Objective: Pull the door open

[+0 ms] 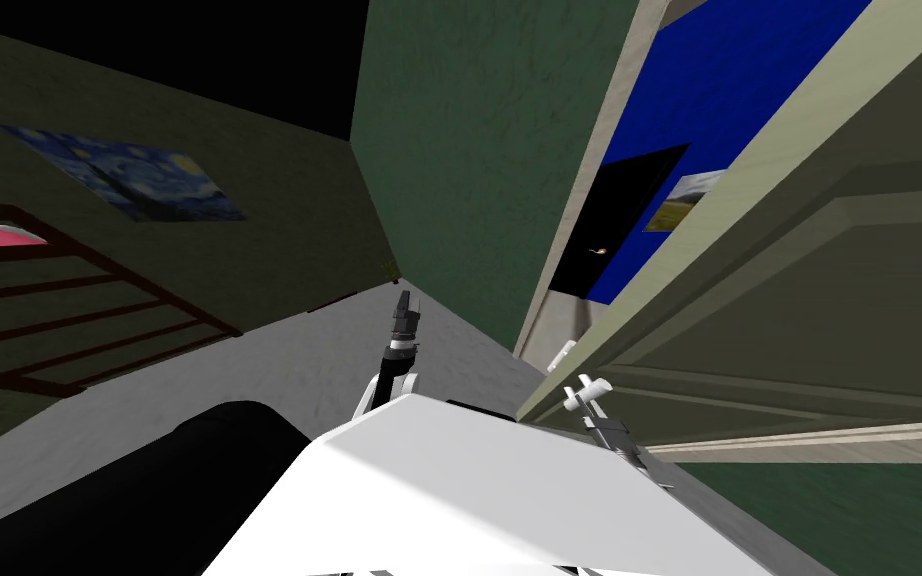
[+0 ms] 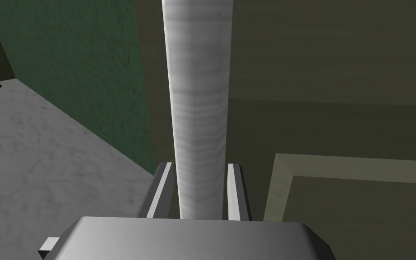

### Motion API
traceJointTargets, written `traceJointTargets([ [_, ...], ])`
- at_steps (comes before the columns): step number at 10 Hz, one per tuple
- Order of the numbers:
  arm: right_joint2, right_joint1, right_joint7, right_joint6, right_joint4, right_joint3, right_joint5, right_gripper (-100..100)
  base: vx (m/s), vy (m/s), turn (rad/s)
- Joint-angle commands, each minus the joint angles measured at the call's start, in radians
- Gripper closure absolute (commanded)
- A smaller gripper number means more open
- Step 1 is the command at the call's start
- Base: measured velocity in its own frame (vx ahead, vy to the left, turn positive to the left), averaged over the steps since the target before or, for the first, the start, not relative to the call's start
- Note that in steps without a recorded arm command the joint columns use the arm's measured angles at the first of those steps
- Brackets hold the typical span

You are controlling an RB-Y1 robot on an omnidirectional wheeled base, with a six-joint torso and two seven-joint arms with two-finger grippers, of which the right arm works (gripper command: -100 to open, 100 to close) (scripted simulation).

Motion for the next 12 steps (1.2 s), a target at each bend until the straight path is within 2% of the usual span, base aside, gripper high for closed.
traceJointTargets([
  [1,-0.007,0.0,-0.009,-0.023,0.02,0.005,0.006,100,-0.273,-0.066,0.209],
  [5,-0.02,-0.005,-0.024,-0.059,0.05,0.01,0.016,100,-0.236,-0.093,0.159],
  [6,-0.017,-0.004,-0.021,-0.05,0.045,0.011,0.016,100,-0.096,-0.029,0.038],
  [12,-0.029,-0.023,-0.038,-0.092,0.093,0.013,0.033,100,-0.206,-0.068,0.15],
])
